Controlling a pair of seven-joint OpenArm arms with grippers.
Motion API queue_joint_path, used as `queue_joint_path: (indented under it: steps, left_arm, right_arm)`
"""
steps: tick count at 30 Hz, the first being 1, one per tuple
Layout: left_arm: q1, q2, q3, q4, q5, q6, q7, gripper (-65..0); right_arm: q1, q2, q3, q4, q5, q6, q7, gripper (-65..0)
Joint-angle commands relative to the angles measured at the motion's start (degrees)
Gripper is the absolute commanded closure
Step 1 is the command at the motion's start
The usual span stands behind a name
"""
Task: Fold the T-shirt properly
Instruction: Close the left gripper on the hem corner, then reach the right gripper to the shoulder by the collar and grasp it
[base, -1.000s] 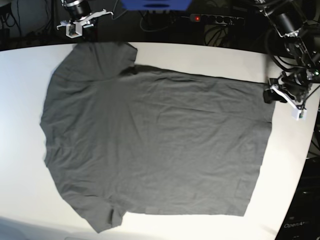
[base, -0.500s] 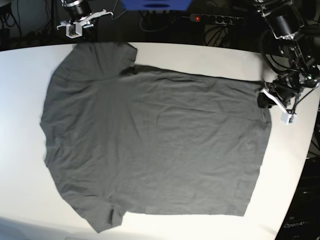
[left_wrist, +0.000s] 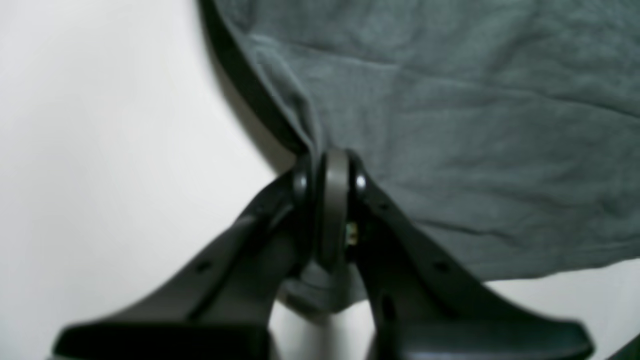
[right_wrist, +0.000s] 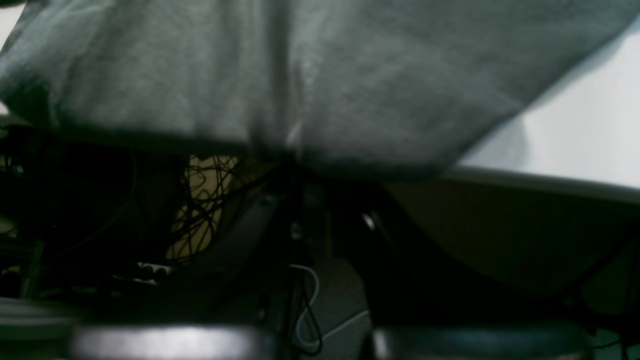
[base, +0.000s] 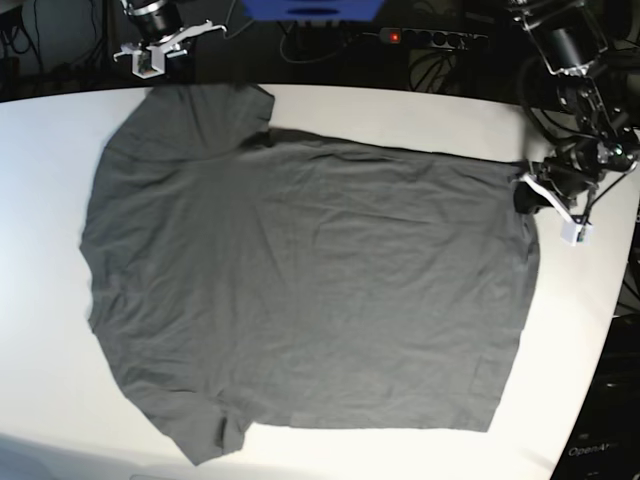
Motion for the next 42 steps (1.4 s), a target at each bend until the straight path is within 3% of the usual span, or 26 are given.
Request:
queue_joint_path:
  steps: [1,14,20,29,42]
  left_arm:
    - [1.98,0.3,0.29,-0.79,5.26,0.32,7.28,-2.6]
    - [5.5,-0.75,0.11,-0.71,5.08,0.32,7.28,-2.6]
    - [6.47,-0.75,-3.58,-0.71,5.08,0.32,7.28,-2.6]
    - [7.26,-0.75,-3.85,-0.71,5.08,0.32,7.36,-2.6]
    - [7.52,-0.22,-3.93,11.07,5.0,0.32,15.98,-2.6]
  right_arm:
    - [-0.15,1.19,0.22,1.53,0.93,-0.2,3.14,-0.3]
    - [-3.75,1.98,1.36,8.83,0.93,-0.37,3.23,-0.3]
    - [-5.34,2.07,2.33,11.29,0.93,-0.37,3.23,-0.3]
    - [-7.45,4.18,2.33,18.76,0.93,-0.46,2.7,-0.3]
    - [-9.03,4.18,3.82,24.39,0.93,-0.55,2.62,-0.4]
